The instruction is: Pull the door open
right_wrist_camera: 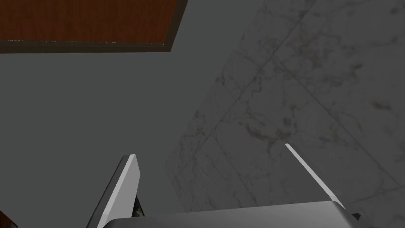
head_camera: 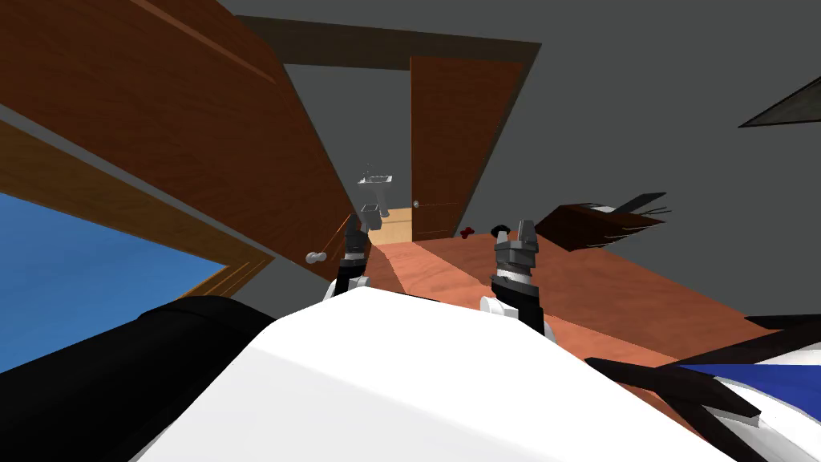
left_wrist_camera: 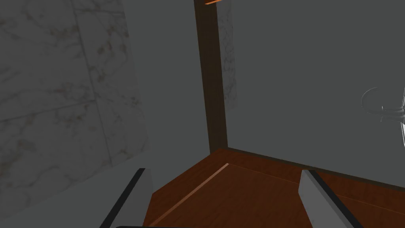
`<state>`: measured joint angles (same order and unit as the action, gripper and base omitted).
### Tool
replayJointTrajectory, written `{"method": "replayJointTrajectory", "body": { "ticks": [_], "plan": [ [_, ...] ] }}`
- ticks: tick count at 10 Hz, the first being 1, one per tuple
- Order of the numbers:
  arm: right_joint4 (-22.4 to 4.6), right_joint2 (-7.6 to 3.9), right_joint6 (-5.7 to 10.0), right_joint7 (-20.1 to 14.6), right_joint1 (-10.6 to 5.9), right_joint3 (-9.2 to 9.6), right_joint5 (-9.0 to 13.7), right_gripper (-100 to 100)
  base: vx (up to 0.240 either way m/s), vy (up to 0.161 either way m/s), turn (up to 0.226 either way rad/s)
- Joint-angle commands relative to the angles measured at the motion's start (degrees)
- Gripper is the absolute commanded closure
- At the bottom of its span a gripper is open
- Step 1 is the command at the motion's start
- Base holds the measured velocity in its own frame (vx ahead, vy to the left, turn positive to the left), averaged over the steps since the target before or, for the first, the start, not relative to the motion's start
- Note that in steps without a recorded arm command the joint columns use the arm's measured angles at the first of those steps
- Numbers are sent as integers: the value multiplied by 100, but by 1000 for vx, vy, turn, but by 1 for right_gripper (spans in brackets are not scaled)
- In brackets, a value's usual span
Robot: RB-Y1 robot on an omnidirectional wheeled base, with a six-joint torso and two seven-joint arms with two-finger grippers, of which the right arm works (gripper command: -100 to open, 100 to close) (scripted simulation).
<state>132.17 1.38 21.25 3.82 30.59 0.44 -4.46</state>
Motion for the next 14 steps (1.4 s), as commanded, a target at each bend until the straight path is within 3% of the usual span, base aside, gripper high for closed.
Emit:
{"method": "replayJointTrajectory", "body": {
  "ticks": [1,14],
  "plan": [
    [-197,-67,69,-153,-68,1,130,-100,51,12,140],
    [-1811,-432,635,-1405,-627,12,1196,-100,94,-4,146]
  ]
}}
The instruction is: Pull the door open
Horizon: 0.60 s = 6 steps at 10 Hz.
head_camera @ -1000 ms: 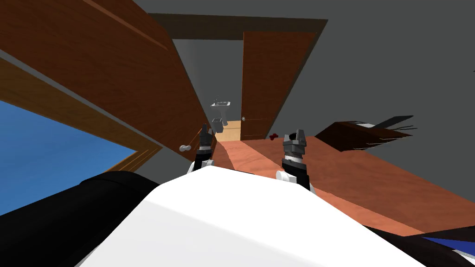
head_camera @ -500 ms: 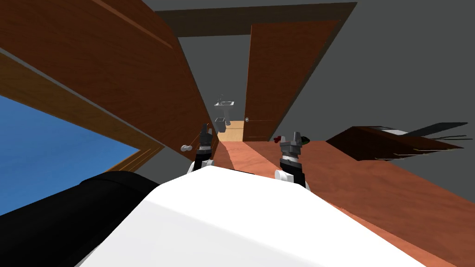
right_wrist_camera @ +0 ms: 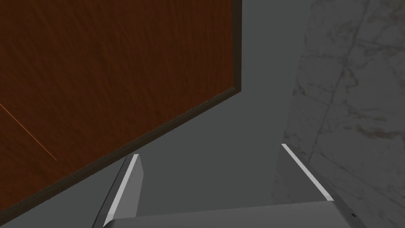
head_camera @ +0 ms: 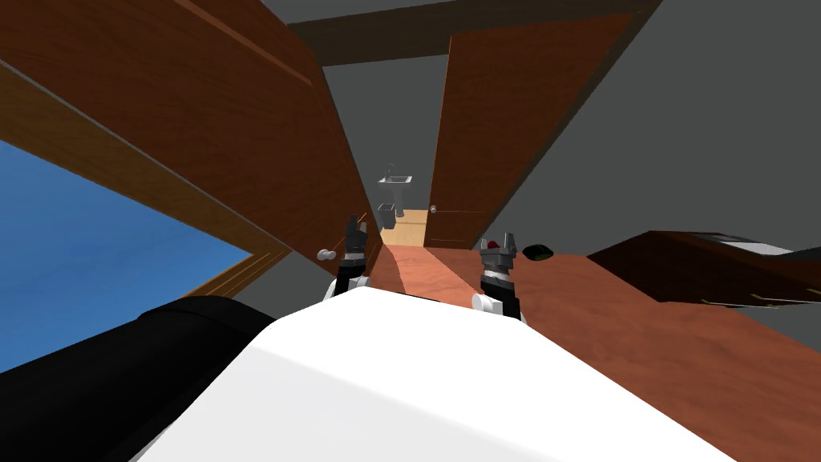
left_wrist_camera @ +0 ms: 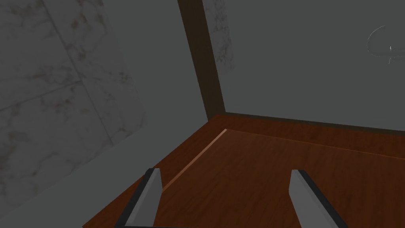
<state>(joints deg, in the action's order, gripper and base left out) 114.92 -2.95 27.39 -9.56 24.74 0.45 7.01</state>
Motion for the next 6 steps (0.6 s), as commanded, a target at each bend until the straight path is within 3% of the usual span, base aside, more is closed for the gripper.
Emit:
{"method": "replayJointTrajectory", "body": {
  "ticks": [1,6],
  "plan": [
    [-222,-22,69,-173,-89,12,140,-100,92,-11,118],
    [-963,-132,329,-748,-346,17,629,-100,101,-17,164]
  ]
}}
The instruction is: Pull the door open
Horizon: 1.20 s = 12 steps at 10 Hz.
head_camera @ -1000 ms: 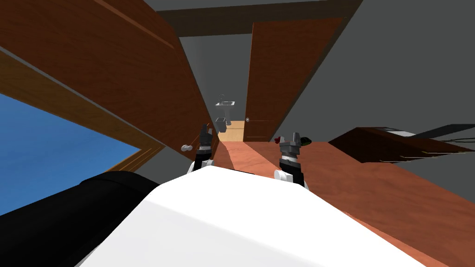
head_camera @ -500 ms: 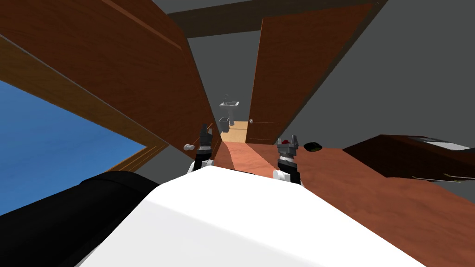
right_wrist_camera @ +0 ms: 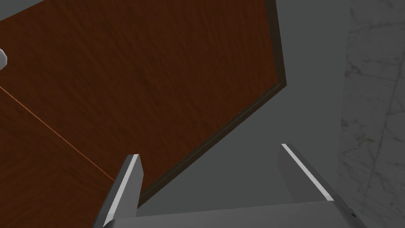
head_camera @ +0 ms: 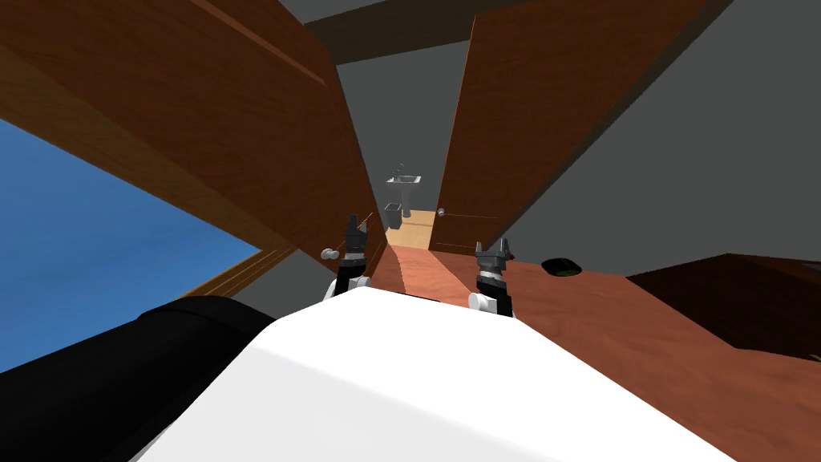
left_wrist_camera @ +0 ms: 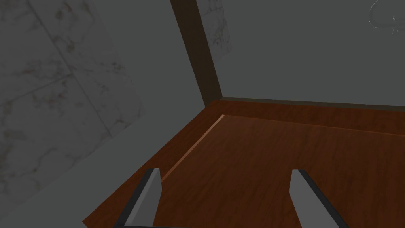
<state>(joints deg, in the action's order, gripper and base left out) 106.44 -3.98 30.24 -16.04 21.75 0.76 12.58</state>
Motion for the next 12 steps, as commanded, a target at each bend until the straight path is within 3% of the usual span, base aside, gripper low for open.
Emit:
{"method": "replayJointTrajectory", "body": {
  "ticks": [1,6,7,12],
  "plan": [
    [-270,-50,99,-220,-101,-13,175,-100,88,-23,140],
    [-1074,-143,382,-845,-379,-8,707,-100,96,-26,178],
    [-1074,-143,382,-845,-379,-8,707,-100,62,-22,101],
    [-1718,-208,613,-1356,-608,-3,1142,-100,59,-22,136]
  ]
}}
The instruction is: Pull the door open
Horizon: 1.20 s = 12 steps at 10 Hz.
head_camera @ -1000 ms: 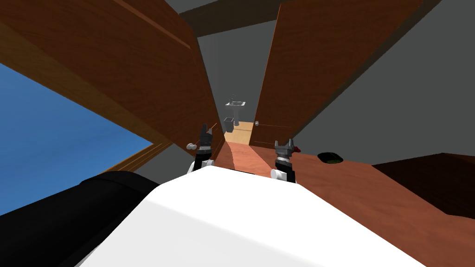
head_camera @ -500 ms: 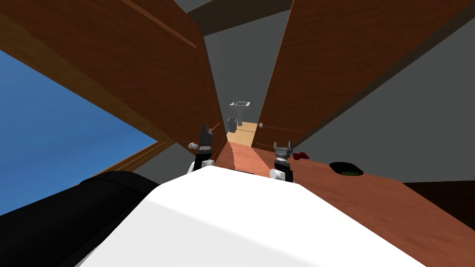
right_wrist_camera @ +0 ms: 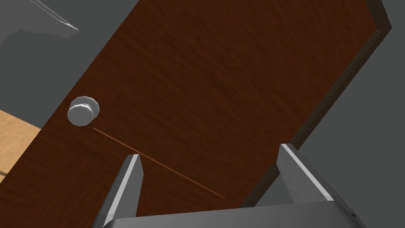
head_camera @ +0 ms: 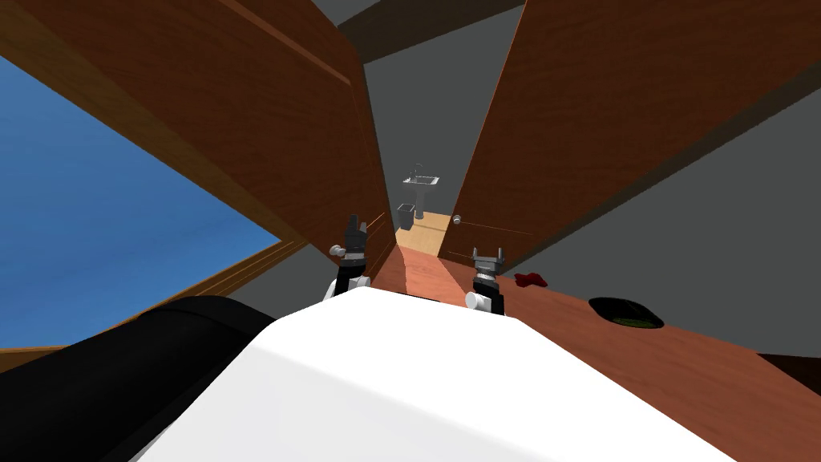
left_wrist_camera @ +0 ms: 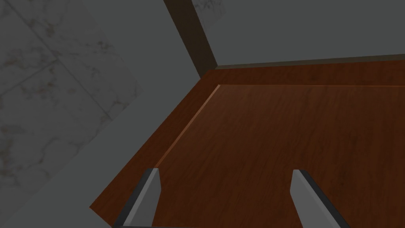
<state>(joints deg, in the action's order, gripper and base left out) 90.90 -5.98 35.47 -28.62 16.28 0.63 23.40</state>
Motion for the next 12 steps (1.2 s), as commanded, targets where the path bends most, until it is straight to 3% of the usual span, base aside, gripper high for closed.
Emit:
{"method": "replayJointTrajectory", "body": {
  "ticks": [1,12],
  "plan": [
    [-180,-8,90,-99,-61,9,60,-100,55,-22,55],
    [-1941,-140,708,-1465,-671,21,1223,-100,82,-46,175]
  ]
}}
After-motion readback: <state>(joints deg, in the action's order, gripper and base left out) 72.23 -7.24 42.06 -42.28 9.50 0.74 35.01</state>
